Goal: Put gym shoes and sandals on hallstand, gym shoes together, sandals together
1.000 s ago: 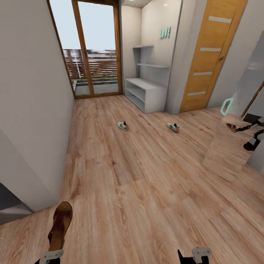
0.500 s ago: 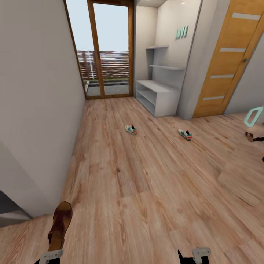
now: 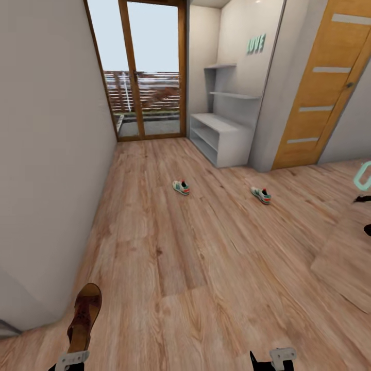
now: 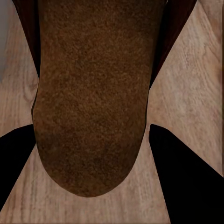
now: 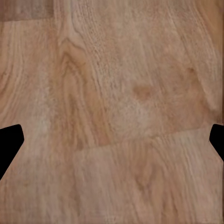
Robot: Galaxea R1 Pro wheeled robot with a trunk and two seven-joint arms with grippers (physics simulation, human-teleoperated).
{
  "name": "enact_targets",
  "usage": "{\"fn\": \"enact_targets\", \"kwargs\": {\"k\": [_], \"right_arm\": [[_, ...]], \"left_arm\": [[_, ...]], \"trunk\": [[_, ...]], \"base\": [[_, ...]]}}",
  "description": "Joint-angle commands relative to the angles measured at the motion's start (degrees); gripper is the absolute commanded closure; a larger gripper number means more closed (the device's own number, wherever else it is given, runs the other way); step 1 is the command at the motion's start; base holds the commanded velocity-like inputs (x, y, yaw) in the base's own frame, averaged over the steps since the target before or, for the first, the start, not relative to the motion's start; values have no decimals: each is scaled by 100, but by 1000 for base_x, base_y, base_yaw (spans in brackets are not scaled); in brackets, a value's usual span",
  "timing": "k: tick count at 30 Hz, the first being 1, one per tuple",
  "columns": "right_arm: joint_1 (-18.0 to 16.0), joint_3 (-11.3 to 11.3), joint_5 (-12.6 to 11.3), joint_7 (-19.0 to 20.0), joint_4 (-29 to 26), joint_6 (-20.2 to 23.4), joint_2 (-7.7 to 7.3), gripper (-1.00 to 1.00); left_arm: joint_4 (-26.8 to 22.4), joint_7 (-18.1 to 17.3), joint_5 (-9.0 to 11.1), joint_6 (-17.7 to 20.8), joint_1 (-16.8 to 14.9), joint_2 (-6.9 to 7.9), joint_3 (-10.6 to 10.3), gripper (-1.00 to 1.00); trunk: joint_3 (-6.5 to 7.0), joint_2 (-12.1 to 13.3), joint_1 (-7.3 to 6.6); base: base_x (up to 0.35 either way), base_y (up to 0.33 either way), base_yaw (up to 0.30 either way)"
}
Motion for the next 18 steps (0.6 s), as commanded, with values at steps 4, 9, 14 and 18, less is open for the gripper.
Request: {"fn": "enact_targets", "kwargs": {"k": [4,9,14,18], "right_arm": [[-2,-1,20,8,5,-17,-1,-100],[-3,-1,20,8,5,-17,1,-100],[-5,0,20,8,5,-17,6,-100],[-3,0,20,8,5,-17,7,-100]], "left_arm": [[1,-33,-40,-19,-5,-2,52,100],[1,-32,-40,-19,-5,-2,52,100],[3,-33,-40,-19,-5,-2,52,100],[6,-30,-40,-19,-5,-2,52,100]], "trunk": [[-5,-2,2],[-5,-2,2],[-5,-2,2],[-5,-2,2]], "base": [[325,-122,0],[325,-122,0],[325,-122,31],[325,-122,136]]}}
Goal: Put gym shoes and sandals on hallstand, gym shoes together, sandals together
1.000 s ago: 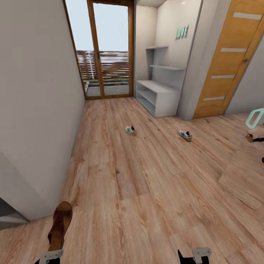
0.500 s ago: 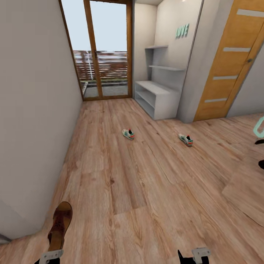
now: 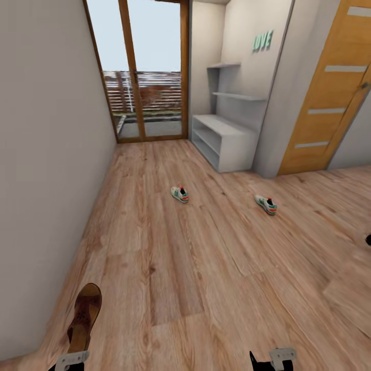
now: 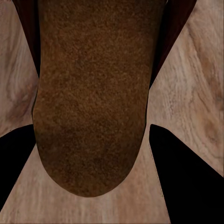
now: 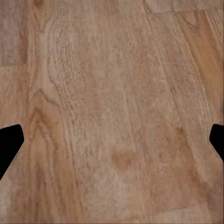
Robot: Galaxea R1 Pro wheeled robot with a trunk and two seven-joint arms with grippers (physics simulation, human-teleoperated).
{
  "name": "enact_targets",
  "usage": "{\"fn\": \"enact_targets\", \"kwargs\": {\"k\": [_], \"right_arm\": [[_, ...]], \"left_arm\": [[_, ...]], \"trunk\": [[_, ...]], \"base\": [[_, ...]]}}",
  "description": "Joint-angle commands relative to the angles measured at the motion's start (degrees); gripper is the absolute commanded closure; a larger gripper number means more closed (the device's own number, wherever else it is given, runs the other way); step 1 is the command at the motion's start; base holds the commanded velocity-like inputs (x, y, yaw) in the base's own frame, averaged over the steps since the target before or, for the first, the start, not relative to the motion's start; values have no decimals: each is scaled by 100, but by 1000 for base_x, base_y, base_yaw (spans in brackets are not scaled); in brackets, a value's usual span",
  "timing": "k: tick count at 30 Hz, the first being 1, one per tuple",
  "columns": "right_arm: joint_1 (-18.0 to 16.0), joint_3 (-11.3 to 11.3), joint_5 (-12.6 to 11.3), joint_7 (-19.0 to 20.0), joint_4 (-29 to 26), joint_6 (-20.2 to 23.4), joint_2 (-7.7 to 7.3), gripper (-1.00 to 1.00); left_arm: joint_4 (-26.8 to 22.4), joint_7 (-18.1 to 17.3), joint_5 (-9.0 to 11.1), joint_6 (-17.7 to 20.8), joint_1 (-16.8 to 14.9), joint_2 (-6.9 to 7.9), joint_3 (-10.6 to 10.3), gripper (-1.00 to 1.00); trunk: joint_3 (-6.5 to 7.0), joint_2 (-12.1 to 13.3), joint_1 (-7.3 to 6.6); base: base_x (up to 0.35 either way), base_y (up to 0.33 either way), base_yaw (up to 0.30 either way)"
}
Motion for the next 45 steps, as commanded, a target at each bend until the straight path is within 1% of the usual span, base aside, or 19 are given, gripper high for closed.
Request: {"fn": "enact_targets", "kwargs": {"k": [1,17,30,45], "right_arm": [[-3,2,20,7,4,-16,-2,-100],[-4,0,20,7,-2,-16,-1,-100],[-3,-1,27,7,3,-16,-25,-100],[-6,1,20,7,-5,-16,-11,-100]], "left_arm": [[1,-34,-40,-19,-6,-2,52,100],[-2,-33,-40,-21,-6,-2,52,100],[5,-36,-40,-19,-6,-2,52,100],[5,-36,-40,-22,-6,-10,52,100]], "trunk": [[-5,-2,2],[-5,-2,2],[-5,-2,2],[-5,-2,2]], "base": [[325,-122,184],[328,-97,203],[338,-4,21],[339,0,0]]}}
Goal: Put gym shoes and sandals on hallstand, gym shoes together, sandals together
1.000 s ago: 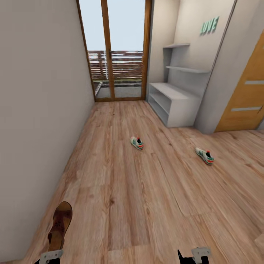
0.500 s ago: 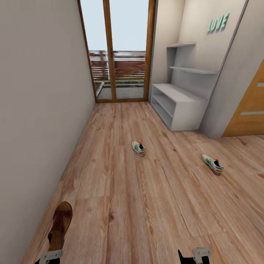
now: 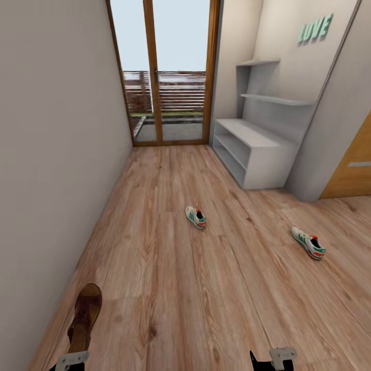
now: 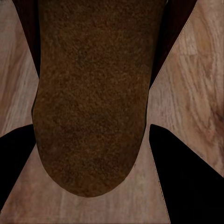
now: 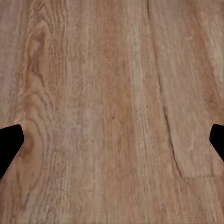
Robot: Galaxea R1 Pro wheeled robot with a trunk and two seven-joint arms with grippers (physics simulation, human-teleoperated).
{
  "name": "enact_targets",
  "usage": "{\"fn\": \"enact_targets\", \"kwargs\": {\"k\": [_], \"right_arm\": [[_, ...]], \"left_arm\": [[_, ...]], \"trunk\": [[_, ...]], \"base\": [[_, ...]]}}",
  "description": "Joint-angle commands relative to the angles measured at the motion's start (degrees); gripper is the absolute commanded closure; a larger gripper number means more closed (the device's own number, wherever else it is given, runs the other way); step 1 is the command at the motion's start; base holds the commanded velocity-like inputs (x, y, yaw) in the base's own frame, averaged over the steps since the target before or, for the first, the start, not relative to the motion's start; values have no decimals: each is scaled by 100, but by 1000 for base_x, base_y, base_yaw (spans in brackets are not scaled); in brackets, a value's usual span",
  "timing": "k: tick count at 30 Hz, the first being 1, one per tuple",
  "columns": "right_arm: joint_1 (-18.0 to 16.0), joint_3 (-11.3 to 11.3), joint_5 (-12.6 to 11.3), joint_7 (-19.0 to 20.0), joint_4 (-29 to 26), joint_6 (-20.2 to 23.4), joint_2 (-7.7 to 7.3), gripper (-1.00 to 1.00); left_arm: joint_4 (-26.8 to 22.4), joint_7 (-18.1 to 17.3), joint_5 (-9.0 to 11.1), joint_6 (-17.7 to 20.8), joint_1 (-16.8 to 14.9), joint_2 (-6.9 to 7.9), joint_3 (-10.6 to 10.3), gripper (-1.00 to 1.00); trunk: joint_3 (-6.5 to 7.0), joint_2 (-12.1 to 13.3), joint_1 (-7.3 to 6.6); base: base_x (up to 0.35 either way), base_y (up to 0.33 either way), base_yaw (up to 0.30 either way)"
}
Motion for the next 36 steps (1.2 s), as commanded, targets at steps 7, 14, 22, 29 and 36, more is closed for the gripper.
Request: {"fn": "enact_targets", "kwargs": {"k": [7,14,22,29,36], "right_arm": [[0,3,19,7,4,-17,1,-100],[1,6,19,7,4,-16,8,-100],[-1,6,13,7,4,-17,8,-100],[-1,4,11,7,4,-17,8,-100],[1,6,10,7,-4,-17,8,-100]], "left_arm": [[2,-36,-40,-24,-5,0,52,100],[2,-35,-40,-21,-5,0,52,100],[7,-38,-40,-21,-5,-2,52,100],[5,-39,-40,-23,-5,2,52,100],[3,-40,-40,-23,-5,4,52,100]], "trunk": [[-5,-2,2],[-7,-2,2],[-43,-2,2],[-84,-2,2],[-95,-2,2]], "base": [[339,-36,0],[337,-86,12],[312,-125,133],[297,-141,169],[295,-143,48]]}}
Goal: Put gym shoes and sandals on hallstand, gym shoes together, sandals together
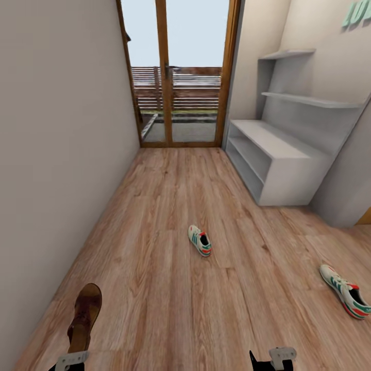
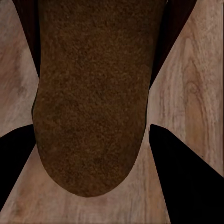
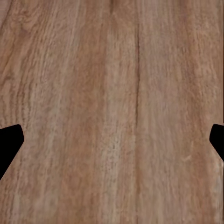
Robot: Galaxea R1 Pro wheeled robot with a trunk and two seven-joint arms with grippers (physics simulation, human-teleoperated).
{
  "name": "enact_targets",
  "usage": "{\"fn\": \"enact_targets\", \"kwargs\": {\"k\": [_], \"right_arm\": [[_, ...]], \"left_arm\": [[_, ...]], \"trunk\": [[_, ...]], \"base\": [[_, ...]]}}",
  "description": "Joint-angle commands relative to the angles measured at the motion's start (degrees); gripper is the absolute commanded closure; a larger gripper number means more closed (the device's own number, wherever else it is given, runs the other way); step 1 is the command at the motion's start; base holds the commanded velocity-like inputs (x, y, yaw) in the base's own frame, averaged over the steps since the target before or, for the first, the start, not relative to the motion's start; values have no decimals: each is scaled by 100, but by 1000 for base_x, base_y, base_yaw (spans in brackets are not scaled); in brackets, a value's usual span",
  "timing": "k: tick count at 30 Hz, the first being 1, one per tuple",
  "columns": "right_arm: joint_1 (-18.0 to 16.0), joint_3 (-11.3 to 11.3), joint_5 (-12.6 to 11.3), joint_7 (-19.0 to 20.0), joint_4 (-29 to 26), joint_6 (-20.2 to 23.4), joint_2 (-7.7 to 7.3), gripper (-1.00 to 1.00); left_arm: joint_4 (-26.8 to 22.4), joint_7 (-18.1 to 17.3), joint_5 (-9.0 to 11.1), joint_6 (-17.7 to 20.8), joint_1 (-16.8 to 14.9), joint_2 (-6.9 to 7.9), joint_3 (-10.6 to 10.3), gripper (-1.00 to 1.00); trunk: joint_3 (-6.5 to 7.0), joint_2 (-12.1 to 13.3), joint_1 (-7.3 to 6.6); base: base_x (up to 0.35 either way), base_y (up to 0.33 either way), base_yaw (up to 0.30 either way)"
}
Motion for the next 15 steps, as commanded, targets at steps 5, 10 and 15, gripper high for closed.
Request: {"fn": "enact_targets", "kwargs": {"k": [5,10,15], "right_arm": [[-1,1,19,7,4,-17,-2,-100],[-6,-2,19,7,4,-17,-2,-100],[-5,0,19,7,4,-15,-2,-100]], "left_arm": [[0,-34,-40,-21,-5,-3,52,100],[1,-33,-40,-21,-5,-2,52,100],[0,-32,-40,-21,-5,-1,52,100]], "trunk": [[-6,-2,2],[-6,-2,2],[-6,-2,2]], "base": [[294,-143,6],[294,-143,1],[294,-143,0]]}}
